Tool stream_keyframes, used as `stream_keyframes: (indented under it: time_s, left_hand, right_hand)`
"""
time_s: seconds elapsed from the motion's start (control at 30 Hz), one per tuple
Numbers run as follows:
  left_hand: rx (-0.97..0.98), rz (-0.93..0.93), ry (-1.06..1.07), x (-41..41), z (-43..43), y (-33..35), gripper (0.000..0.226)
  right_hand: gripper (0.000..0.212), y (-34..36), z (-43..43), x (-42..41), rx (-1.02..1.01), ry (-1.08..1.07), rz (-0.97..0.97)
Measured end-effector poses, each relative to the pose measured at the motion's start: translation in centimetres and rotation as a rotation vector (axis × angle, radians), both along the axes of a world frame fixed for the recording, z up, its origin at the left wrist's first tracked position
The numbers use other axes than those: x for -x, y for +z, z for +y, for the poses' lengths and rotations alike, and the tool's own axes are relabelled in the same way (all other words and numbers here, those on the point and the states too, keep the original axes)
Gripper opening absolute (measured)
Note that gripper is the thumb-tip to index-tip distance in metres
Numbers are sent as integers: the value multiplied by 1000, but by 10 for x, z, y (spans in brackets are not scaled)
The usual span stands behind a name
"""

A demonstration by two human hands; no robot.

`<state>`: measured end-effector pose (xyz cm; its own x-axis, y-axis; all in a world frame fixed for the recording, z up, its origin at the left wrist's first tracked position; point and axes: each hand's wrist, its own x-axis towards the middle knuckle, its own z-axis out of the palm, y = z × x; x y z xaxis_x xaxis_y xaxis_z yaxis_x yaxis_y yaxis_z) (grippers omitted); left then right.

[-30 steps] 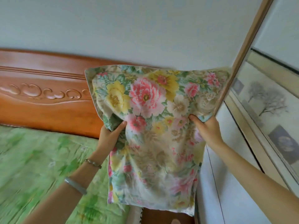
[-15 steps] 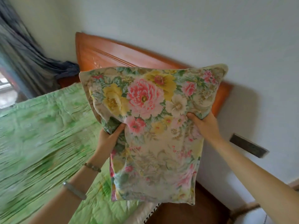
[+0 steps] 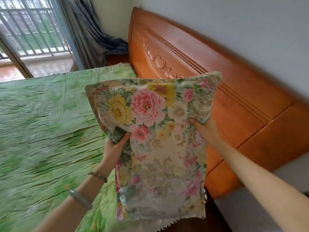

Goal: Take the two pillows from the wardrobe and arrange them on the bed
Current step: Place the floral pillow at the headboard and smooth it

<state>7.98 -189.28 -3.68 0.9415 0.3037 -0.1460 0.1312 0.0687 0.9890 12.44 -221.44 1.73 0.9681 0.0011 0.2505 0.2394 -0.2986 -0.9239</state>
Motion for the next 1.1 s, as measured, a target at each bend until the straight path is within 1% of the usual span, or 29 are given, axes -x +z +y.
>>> stream_keyframes:
  time_s: [0.17,0.3,0.43,0.6,0.7,0.83,1.1]
  left_hand:
    - [-15,69,59,-34,11,-39,33]
    - [-15,107,101,-70,22,-57,38]
    - [-39,164,102,-107,35,-74,47]
    - [-75,215,143,-150,43,-93,33]
    - [-85,234,152,-178,46,-106,35]
    - [-37,278,180,-216,54,-130,26]
    - [-67,368,215,-302,91,-193,16]
  right_hand:
    - [47,-50,16,-63,29,67,154]
    - [55,-73,32,-114,47,44,226]
    - [55,-92,44,-159,10,41,297]
    - [59,-118,54,-214,41,4,376]
    - [61,-136,61,-249,47,37,413]
    - [58,-169,73,-301,60,40,497]
    - [44,-250,124,-410,131,67,629]
